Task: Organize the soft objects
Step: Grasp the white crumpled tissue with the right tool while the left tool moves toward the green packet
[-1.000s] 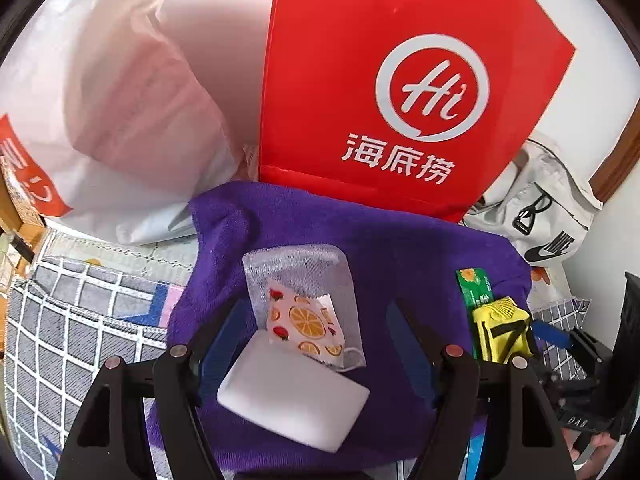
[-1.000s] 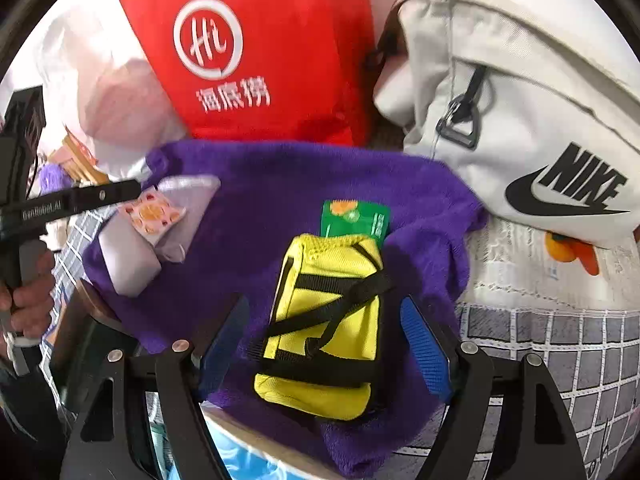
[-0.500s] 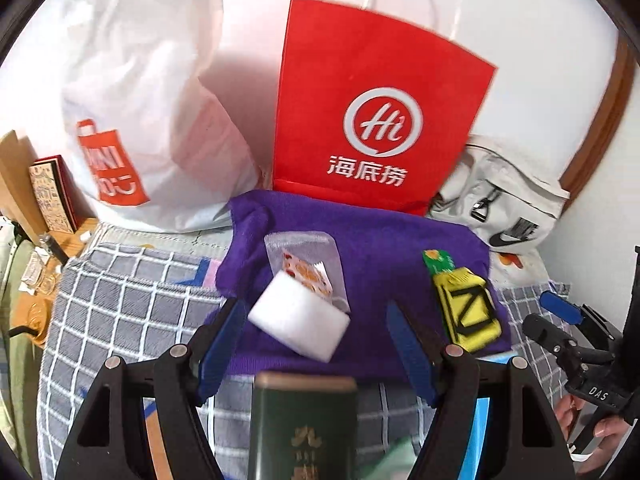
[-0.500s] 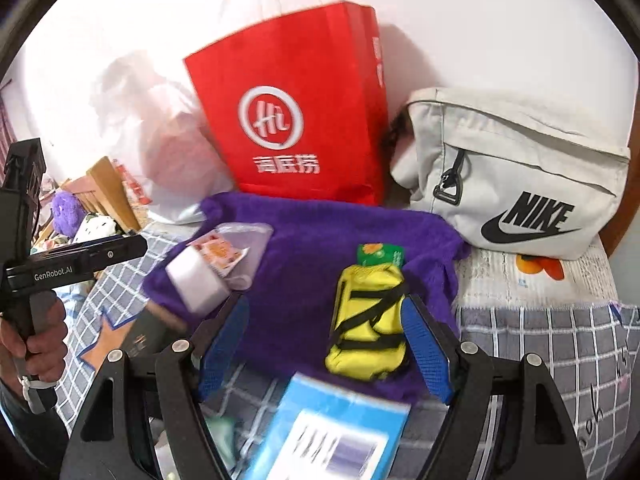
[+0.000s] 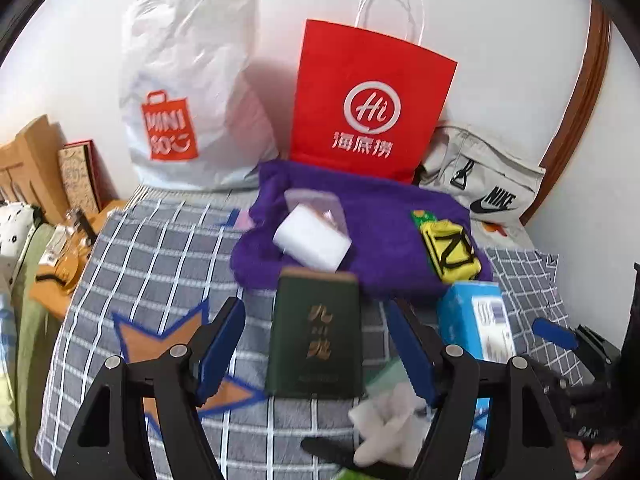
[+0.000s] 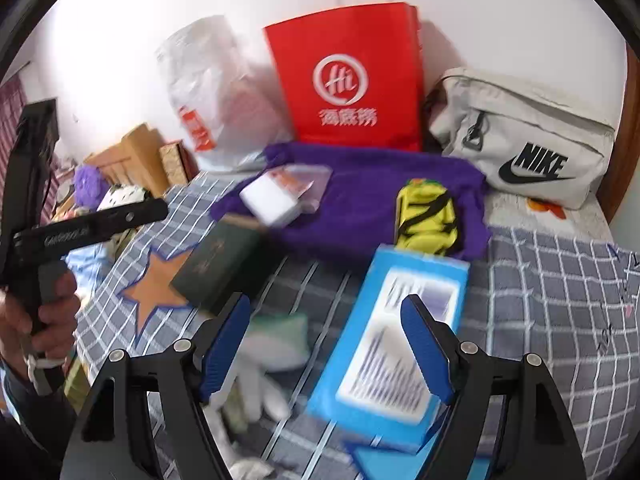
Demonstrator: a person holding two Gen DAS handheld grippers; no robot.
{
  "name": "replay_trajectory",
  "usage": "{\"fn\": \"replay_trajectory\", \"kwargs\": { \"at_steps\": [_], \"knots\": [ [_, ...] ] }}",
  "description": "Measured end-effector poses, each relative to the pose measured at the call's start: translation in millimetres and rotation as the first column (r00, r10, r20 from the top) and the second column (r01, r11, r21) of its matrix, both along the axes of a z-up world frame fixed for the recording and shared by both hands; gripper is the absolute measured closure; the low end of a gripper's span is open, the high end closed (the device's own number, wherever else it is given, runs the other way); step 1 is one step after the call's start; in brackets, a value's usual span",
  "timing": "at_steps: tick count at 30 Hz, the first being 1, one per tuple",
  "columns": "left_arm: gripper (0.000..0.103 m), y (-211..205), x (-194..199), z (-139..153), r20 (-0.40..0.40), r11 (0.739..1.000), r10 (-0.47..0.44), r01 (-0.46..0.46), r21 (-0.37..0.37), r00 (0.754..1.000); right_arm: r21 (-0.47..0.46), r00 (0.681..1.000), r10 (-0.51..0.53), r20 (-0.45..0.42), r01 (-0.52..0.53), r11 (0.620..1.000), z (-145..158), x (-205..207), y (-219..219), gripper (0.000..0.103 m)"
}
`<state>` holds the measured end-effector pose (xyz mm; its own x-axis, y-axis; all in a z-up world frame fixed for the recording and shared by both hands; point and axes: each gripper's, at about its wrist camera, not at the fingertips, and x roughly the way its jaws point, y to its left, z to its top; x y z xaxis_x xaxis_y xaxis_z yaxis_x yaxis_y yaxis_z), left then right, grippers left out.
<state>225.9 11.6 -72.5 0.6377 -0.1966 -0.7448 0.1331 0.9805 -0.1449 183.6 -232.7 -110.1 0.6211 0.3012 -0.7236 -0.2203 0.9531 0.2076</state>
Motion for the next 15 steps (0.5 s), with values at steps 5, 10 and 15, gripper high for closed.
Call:
{"fn": "replay_trajectory", "kwargs": {
  "at_steps": [5,10,15],
  "knots": [
    [0.031,12,-21,-15,-0.029,1.0,0.003,-0.004,-0.02,1.0,-0.015,0.998,0.055,-0.011,-0.055,0.998,-12,-30,24,0.034],
    [0.031,21,-39,-26,-0.036,0.999,-0.012,0.011,-0.033,0.999,0.016,0.989,0.128,-0.074,-0.127,0.992,-31,-53,47,0.034],
    [0.031,31,-50,-32,-0.04,0.998,-0.037,0.035,-0.043,0.999,0.017,0.968,0.225,-0.113,-0.224,0.974,-53,-79,62,0.034]
  ]
}}
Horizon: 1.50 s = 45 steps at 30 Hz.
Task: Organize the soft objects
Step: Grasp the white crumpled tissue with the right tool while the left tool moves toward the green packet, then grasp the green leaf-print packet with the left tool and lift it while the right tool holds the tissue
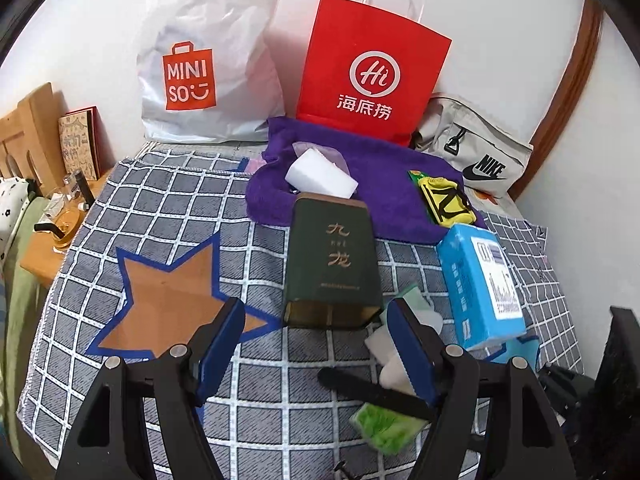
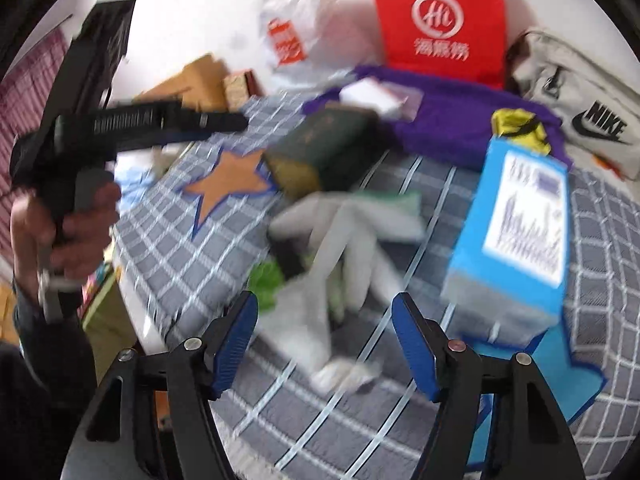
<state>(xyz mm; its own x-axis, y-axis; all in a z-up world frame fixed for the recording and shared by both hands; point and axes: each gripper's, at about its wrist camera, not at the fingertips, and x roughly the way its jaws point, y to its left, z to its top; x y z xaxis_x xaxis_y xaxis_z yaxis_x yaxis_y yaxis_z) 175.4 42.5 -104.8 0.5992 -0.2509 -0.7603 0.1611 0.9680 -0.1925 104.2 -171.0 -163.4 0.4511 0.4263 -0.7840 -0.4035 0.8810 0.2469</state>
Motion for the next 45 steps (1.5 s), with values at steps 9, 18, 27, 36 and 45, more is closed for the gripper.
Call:
{"fn": "replay_trajectory", "kwargs": {
  "at_steps": [9,18,27,36,45],
  "knots": [
    [0.031,-1,-16,-22,-0.034,0.999,-0.04,0.04,0.015,0.999,-0.111,0.997,0.05,-0.063,-0.057,0.992,-44,-8,24,0.079],
    [0.031,-17,-36,-50,-0.086,0.995,-0.084,0.088,0.039,0.993,-0.038,1.0,0.009,0.02,-0.009,0.999,-26,-28,-16,0.091],
    [0.027,-49,-57,-75,-0.123,0.975,-0.206,0.215,0.058,0.971,-0.041,0.989,-0.135,0.061,0.137,0.99,-17,-43,-76,0.09],
    [0.013,-81,-61,-95,-0.117,0.95,-0.255,0.271,0.153,0.96,-0.027,0.987,-0.157,0.021,0.157,0.987,-39,-41,-87,0.09],
    [0.028,-82,-63,-96,-0.049,0.942,-0.253,0.258,0.213,0.966,-0.023,0.981,-0.195,-0.01,0.195,0.981,-56,-26,-80,0.085]
  ]
}}
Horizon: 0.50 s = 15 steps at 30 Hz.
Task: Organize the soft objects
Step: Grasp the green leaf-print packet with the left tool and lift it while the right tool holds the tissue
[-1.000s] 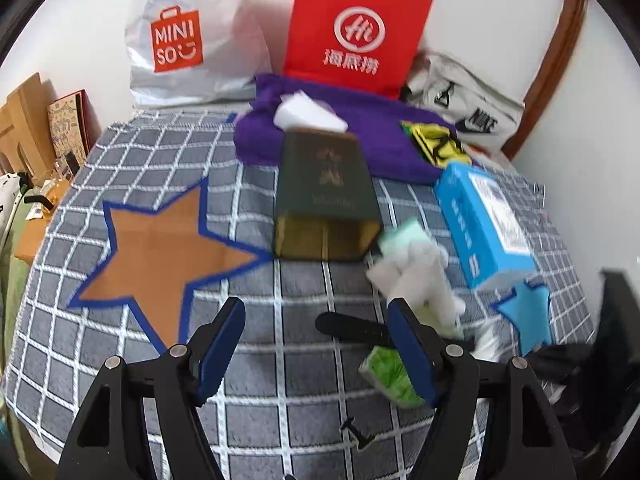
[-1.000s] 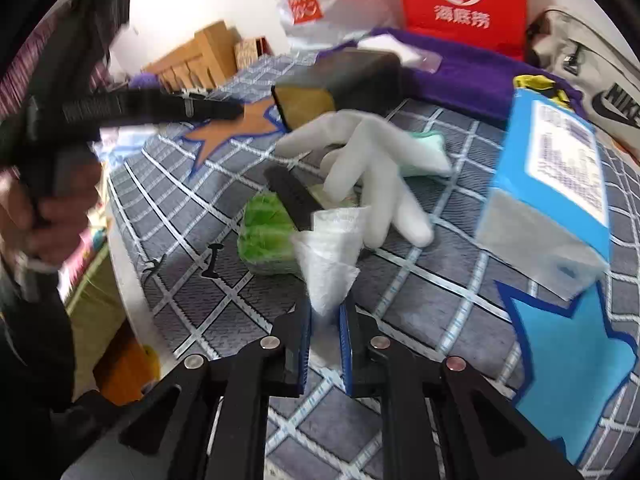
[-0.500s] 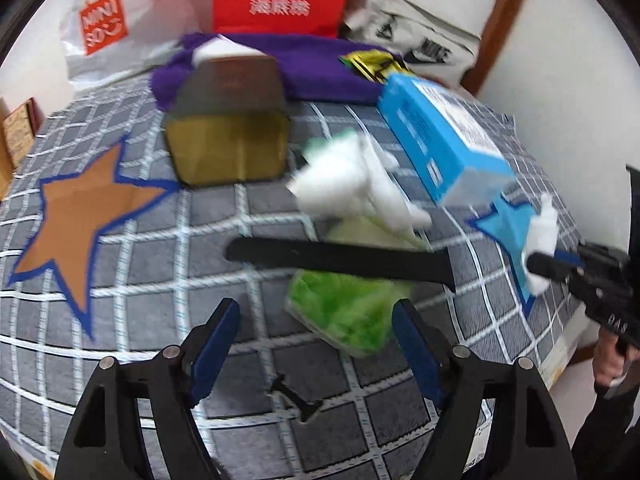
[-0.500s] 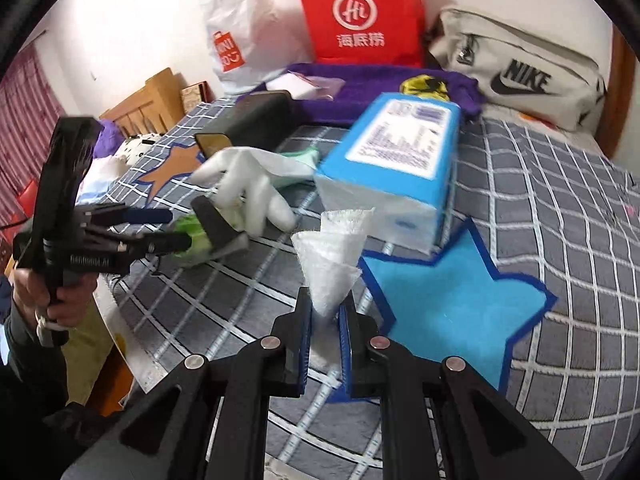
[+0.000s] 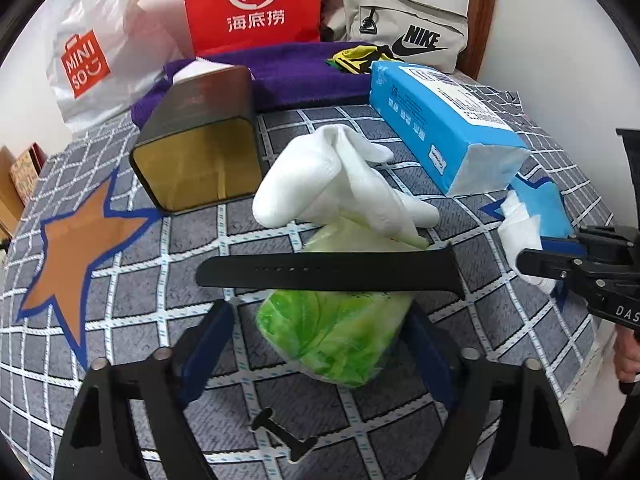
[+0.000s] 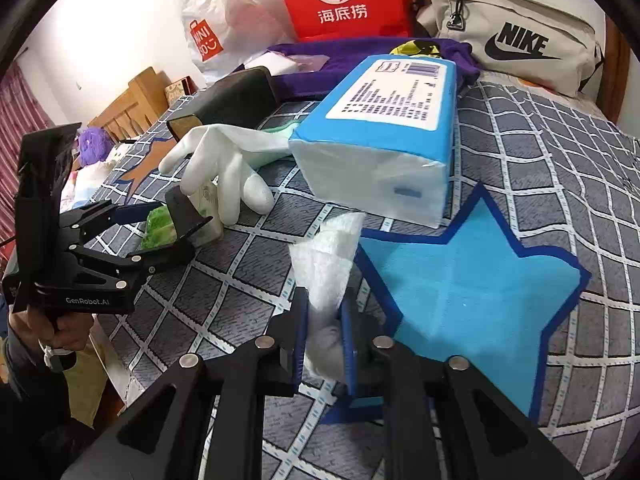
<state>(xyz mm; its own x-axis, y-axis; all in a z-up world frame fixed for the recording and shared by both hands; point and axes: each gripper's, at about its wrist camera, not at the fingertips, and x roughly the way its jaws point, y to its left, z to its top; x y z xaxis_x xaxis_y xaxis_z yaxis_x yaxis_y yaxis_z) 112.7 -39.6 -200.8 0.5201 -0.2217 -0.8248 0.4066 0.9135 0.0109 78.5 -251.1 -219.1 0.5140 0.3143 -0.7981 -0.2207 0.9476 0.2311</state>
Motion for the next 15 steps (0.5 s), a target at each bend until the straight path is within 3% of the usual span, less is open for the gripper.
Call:
{"fn": "replay_trajectory", "kwargs": {
  "at_steps": [2,5,12,15],
  "knots": [
    [0.039,6,1,2,0.011,1.0,0.019,-0.019,-0.008,1.0,-0.016,1.0,0.005,-0.001,-0.005,1.0,2,0,2,0.072],
    [0.04,17,6,6,-0.012,0.996,0.027,-0.028,-0.081,1.0,-0.047,1.0,0.01,-0.012,-0.011,0.999,4,-3,3,0.049],
    [0.041,29,6,11,-0.06,0.98,0.021,-0.033,-0.198,0.998,-0.092,1.0,0.003,0.023,-0.001,0.996,0,-4,8,0.053],
    [0.041,35,8,14,-0.107,0.96,0.012,-0.042,-0.278,0.994,-0.09,0.999,-0.039,0.023,0.041,0.995,1,1,3,0.081]
  ]
}}
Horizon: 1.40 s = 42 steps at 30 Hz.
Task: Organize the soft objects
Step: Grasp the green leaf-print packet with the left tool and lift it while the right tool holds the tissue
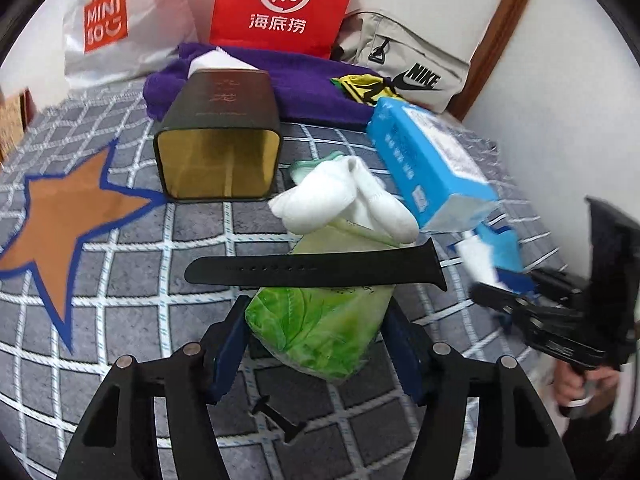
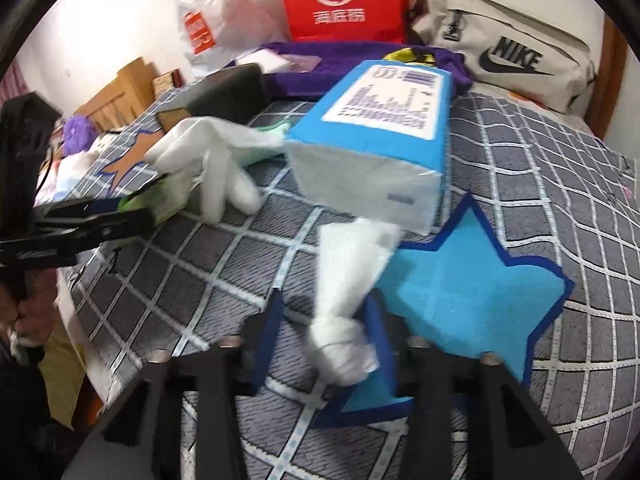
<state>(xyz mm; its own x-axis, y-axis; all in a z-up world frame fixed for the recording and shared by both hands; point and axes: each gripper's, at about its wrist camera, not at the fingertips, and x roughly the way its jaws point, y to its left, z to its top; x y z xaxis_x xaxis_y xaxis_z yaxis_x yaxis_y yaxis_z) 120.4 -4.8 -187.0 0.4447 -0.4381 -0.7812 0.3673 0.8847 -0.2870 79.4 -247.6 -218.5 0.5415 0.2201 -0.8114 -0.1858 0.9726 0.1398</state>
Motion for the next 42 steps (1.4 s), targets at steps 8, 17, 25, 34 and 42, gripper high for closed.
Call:
{"fn": "replay_trajectory", "kwargs": {
  "at_steps": [8,17,25,34,42],
  "knots": [
    [0.041,6,-3,25,-0.001,0.991,-0.009,0.009,-0.132,1.0,0.036,1.0,-0.009,0.001,0.009,0.999,16,-2,-5,0.085],
    [0.041,-6,-9,55,0.103,1.0,0.004,-0.003,-0.007,0.995,0.048,0.998,0.033,0.055,-0.036,0.998,45,-1,5,0.085],
    [0.039,3,-5,6,0.01,0.991,0.034,-0.035,0.127,0.999,0.04,0.999,0.03,0.02,-0.031,0.999,31,-1,2,0.085],
    [0.021,20,2,-2,-0.008,0.995,0.063,-0.062,0.079,0.998,0.043,0.999,0.038,0.0,-0.038,0.998,22,3,0,0.085],
    [0.021,30,20,11,-0.002,0.994,0.111,-0.111,0.009,0.994,0.05,0.999,0.033,-0.022,-0.032,0.998,16,9,-3,0.085]
  ]
}}
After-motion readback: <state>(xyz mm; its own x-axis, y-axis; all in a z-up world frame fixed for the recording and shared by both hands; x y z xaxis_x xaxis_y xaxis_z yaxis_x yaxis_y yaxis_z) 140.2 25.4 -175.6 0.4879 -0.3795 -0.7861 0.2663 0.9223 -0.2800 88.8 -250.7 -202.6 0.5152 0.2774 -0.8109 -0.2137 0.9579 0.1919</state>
